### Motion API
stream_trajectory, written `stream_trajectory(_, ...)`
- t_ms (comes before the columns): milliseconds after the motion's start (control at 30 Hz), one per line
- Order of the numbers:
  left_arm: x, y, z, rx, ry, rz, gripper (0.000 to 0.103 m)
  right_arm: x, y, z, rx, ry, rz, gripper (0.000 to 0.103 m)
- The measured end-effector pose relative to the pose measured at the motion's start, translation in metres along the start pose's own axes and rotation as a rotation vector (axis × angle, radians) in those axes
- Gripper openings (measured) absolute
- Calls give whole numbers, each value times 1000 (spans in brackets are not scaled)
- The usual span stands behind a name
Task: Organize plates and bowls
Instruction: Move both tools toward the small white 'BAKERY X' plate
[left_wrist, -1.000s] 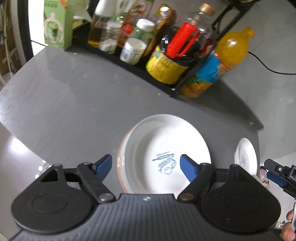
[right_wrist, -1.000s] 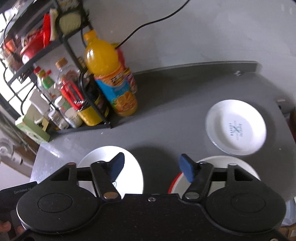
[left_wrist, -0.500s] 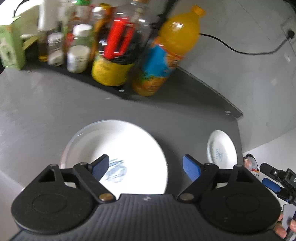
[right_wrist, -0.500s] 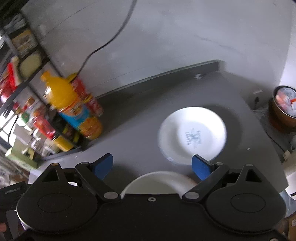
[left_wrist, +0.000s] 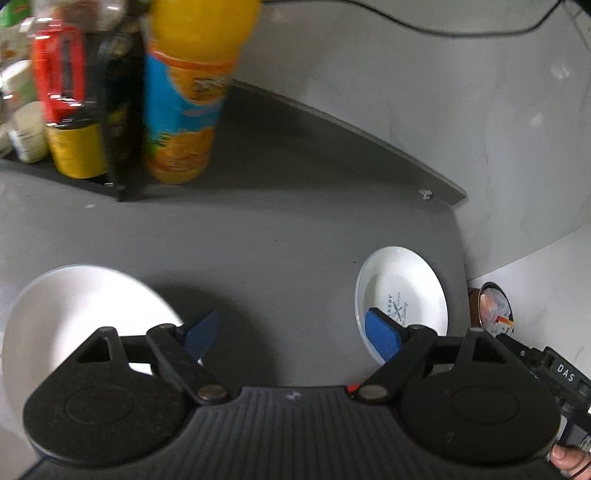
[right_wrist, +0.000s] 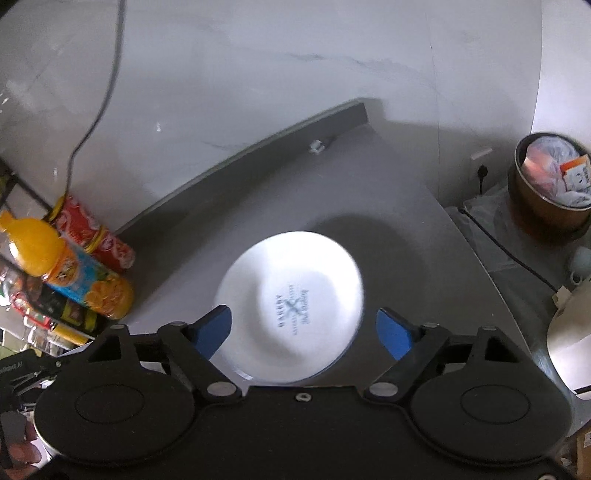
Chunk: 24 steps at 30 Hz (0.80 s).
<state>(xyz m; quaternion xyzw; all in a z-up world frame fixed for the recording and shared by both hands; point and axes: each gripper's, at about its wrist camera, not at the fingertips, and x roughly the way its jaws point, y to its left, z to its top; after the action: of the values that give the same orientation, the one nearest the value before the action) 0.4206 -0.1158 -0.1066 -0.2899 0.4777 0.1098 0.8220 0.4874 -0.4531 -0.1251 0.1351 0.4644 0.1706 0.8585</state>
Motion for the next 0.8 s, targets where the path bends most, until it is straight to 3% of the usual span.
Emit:
stream_trajectory(200, 44, -28, 13, 16, 41, 9, 78, 39, -30, 7, 48, 65, 27, 69)
stream_trajectory(500, 109, -55, 22, 7, 162, 1, 48, 74, -54, 12, 74, 139, 38, 55)
stream_trajectory(800, 145, -65, 21, -10, 213, 9, 30, 88, -64, 16, 73, 176, 61, 44)
